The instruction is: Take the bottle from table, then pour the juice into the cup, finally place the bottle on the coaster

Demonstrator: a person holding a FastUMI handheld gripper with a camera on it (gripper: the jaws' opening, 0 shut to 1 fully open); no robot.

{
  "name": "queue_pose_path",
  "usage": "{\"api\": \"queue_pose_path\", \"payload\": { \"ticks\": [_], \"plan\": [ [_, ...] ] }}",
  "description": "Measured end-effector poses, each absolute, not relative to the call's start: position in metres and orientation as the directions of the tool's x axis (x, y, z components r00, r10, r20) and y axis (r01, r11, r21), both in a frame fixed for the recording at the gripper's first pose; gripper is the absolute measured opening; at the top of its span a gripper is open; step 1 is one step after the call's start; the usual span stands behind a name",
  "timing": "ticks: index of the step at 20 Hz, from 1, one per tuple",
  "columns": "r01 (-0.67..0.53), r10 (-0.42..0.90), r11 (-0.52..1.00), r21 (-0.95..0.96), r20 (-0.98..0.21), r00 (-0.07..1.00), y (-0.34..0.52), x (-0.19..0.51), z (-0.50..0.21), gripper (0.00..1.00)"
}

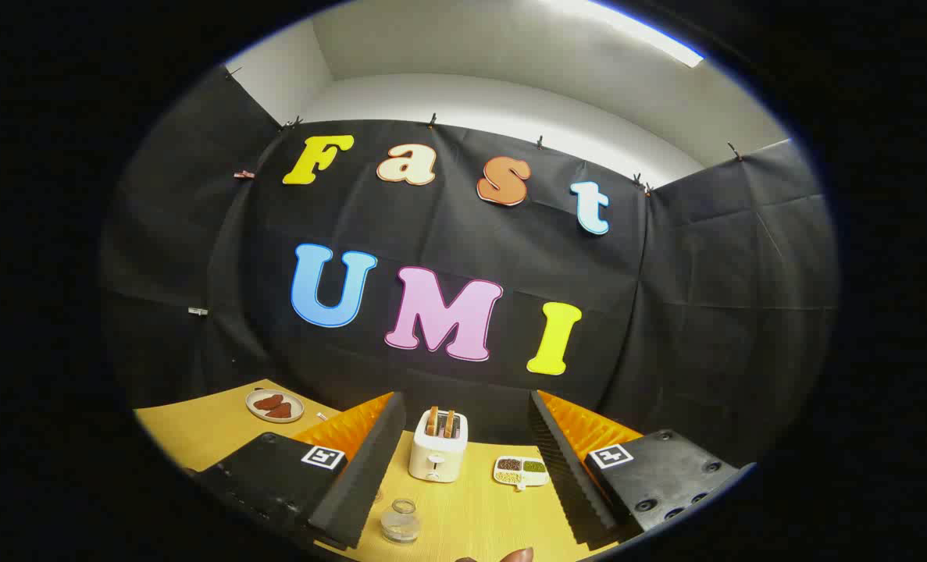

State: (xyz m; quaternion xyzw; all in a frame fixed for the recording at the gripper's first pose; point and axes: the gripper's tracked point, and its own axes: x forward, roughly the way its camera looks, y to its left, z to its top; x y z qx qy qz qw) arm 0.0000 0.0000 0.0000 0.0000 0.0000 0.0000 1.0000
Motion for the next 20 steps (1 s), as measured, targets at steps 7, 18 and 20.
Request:
{"api": "queue_pose_path", "payload": {
  "ticks": [7, 18, 20],
  "plan": [
    [-0.005, 0.005, 1.0, 0.004, -0.019, 1.0, 0.007, -0.004, -0.005, 0.97],
    [-0.004, 0.004, 1.0, -0.001, -0.028, 1.0, 0.01, -0.012, -0.007, 0.97],
    [-0.003, 0.003, 1.0, 0.003, -0.028, 1.0, 0.01, -0.013, -0.009, 0.97]
  ]
}}
